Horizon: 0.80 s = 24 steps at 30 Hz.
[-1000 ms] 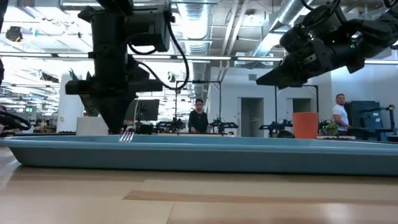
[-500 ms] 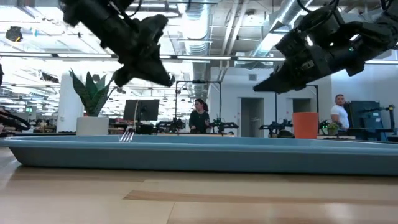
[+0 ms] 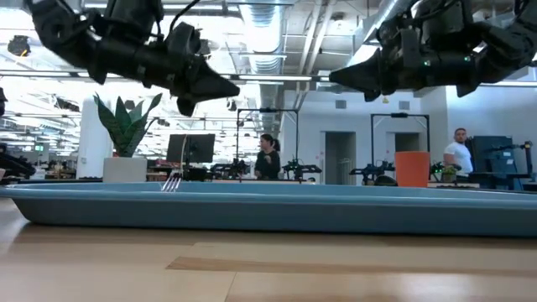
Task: Pick and place plate/cup/fork/spoon on tray
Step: Put the orange cup on the top right of the blue serving tray
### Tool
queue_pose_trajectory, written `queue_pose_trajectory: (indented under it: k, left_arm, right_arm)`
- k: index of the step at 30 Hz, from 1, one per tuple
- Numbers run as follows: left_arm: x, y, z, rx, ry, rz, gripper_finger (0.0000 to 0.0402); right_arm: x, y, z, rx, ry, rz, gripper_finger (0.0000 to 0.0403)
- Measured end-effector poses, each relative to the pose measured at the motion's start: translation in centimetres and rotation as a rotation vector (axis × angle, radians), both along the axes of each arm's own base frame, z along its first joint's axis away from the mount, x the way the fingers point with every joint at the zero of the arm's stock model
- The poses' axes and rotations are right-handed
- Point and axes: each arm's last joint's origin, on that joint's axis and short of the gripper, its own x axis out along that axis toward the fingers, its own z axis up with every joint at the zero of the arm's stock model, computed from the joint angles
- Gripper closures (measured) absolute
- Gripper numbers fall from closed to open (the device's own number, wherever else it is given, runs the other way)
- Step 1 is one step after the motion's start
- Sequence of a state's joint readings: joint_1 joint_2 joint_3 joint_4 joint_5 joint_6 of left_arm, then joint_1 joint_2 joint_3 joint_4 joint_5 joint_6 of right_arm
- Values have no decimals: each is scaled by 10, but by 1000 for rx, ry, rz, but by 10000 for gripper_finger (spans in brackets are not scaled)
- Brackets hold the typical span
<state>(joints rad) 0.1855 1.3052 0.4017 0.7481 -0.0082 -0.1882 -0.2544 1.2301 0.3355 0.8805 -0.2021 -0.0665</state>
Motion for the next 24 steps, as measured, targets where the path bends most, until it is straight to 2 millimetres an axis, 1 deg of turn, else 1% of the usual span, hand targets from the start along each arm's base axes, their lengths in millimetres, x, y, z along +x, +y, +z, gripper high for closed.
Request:
queue_pose_trajectory:
  k: [4,7,10,14,17,20,24]
  left_arm:
    - [-16,20,-8,14,-62,32,401]
    - [-29,29,-14,8,-107,35,401]
    - [-41,36,-20,9,-137,46,401]
    - [-55,41,-25,23,-168,57,401]
    - [-64,44,-28,33,-184,57,401]
    - [-71,48,-31,34,-185,41,401]
    - [-79,53,-34,39,-178,27,401]
  right_arm:
    - [-3,-9,1,-6,-5,-83,398]
    - [-6,-16,3,-13,-11,-126,397]
    - [-11,-25,4,18,2,-169,398]
    - [-16,-31,-8,100,138,-225,395]
    - [-16,-31,-9,126,278,-302,392]
    - [-12,-32,0,129,421,-400,388]
    - [-10,-34,23,151,604,-478,376]
